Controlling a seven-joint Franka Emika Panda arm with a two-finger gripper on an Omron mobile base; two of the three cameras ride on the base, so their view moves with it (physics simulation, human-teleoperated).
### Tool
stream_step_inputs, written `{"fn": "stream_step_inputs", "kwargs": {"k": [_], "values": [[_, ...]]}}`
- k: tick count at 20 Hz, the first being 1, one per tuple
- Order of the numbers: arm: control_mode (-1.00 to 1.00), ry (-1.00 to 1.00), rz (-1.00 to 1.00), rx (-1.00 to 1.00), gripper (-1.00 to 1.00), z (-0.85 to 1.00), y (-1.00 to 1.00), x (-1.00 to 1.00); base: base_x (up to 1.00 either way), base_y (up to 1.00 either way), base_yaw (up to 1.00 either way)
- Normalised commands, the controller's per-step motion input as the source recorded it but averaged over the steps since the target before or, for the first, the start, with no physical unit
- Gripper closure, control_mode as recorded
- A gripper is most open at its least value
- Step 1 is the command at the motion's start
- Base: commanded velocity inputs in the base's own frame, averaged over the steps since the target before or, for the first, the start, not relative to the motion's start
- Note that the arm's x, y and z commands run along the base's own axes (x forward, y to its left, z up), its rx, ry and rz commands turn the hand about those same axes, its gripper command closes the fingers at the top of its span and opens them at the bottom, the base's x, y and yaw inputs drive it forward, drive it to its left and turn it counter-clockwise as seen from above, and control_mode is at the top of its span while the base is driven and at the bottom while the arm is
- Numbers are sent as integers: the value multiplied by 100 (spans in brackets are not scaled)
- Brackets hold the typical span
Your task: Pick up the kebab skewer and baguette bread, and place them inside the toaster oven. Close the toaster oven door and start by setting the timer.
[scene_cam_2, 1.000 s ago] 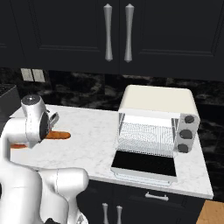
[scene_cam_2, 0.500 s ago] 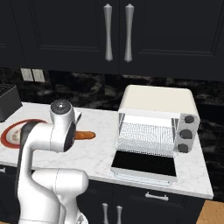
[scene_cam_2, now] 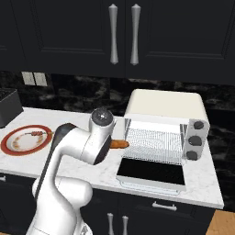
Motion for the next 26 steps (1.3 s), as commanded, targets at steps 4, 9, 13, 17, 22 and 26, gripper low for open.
{"fn": "stream_step_inputs", "kwargs": {"k": [4, 9, 13, 17, 22, 26], "values": [[-100, 0, 0, 0, 100, 0, -98, 36, 0, 0, 0], [-100, 0, 0, 0, 100, 1, -74, 65, 0, 0, 0], [-100, 0, 0, 0, 100, 0, -59, 35, 0, 0, 0], [-100, 0, 0, 0, 100, 0, -49, 51, 0, 0, 0], [-100, 0, 0, 1, 100, 0, -27, 30, 0, 0, 0], [-100, 0, 0, 0, 100, -3, -27, 31, 0, 0, 0]]}}
